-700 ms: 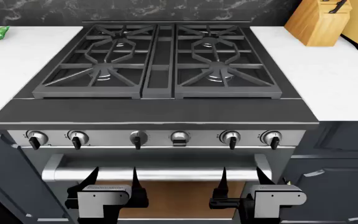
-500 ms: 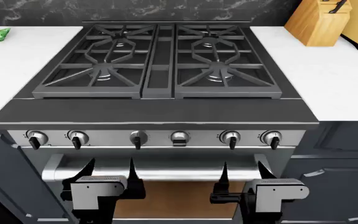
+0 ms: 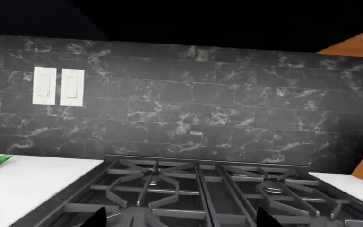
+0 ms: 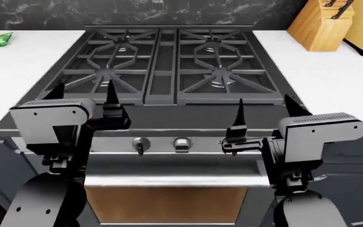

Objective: Pick the butter stick from the counter and place it in the cabinet.

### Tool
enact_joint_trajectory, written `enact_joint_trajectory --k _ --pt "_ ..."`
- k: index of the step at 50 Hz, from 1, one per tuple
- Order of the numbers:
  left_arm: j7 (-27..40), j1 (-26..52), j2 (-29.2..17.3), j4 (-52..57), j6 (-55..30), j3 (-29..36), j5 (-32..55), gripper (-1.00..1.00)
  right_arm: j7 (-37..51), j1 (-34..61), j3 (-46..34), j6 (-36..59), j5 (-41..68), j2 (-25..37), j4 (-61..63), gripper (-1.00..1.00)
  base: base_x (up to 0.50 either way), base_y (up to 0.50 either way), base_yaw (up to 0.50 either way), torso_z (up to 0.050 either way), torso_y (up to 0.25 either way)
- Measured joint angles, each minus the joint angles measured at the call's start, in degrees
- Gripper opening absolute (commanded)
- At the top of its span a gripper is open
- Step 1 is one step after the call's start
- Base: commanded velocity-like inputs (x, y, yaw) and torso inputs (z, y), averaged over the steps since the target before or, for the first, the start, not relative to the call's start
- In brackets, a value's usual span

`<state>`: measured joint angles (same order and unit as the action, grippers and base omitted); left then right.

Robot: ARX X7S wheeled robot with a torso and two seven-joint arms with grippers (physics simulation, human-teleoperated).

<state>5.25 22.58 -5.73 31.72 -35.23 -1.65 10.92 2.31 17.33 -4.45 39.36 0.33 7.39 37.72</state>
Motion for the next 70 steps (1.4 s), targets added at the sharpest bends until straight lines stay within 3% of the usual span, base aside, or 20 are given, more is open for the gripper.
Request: enact_joint_trajectory --k 16,34,70 --pt "1.64 9.17 -1.46 4.92 -9.46 -0.51 3.33 1.00 -0.45 8.79 -1.70 11.59 0.11 1.95 6.68 1.00 0.00 0.00 0.00 0.050 0.000" --pt "2.48 11.66 -2.61 5.99 -11.87 0.03 4.75 1.00 -0.48 13.07 -2.80 16.31 0.27 3.36 8.68 1.00 0.00 0.00 0.00 0.050 0.000" --pt "4.08 11.14 -4.57 6.40 -10.30 0.50 5.17 1.00 0.64 13.51 -3.33 15.43 1.06 4.04 8.72 1.00 0.00 0.50 0.00 0.000 0.000"
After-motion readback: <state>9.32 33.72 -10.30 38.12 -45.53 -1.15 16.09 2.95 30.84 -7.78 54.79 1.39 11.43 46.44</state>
